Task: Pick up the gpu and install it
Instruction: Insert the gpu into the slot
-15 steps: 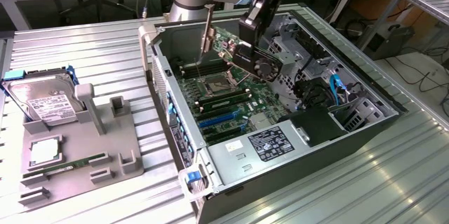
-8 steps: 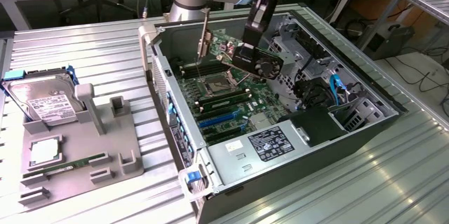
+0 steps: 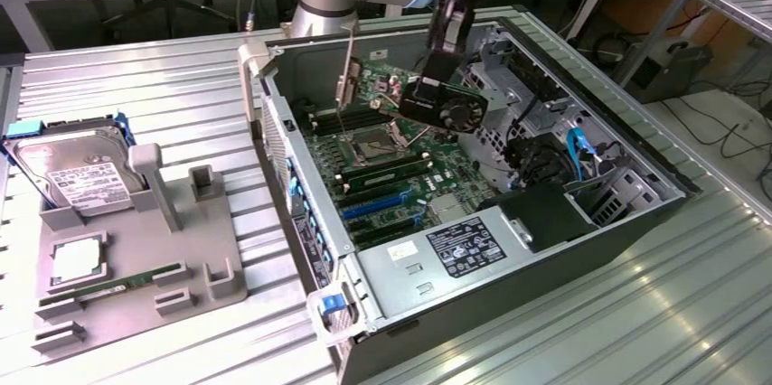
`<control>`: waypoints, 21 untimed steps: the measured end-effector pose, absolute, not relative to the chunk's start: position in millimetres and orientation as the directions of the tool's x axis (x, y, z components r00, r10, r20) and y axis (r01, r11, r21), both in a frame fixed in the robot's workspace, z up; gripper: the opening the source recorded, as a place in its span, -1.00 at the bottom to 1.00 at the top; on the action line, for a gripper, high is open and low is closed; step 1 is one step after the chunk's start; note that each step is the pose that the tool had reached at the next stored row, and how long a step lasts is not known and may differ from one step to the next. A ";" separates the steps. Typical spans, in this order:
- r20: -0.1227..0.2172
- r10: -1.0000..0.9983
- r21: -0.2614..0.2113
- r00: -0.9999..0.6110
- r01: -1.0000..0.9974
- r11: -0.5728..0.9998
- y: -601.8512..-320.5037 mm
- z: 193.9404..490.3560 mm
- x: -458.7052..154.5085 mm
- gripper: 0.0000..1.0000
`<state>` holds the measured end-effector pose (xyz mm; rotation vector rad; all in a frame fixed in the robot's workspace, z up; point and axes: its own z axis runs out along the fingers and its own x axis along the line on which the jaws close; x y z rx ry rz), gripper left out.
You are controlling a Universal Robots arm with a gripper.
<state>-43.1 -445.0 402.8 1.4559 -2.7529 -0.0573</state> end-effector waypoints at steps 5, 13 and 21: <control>0.005 -0.900 0.046 -0.436 -0.899 0.436 -445.0 401.4 -43.1 -0.47; 0.002 -0.963 0.047 -0.270 -0.962 0.270 -445.0 399.1 -43.1 -0.47; -0.003 -0.994 0.048 -0.107 -0.993 0.107 -445.0 394.2 -43.1 -0.47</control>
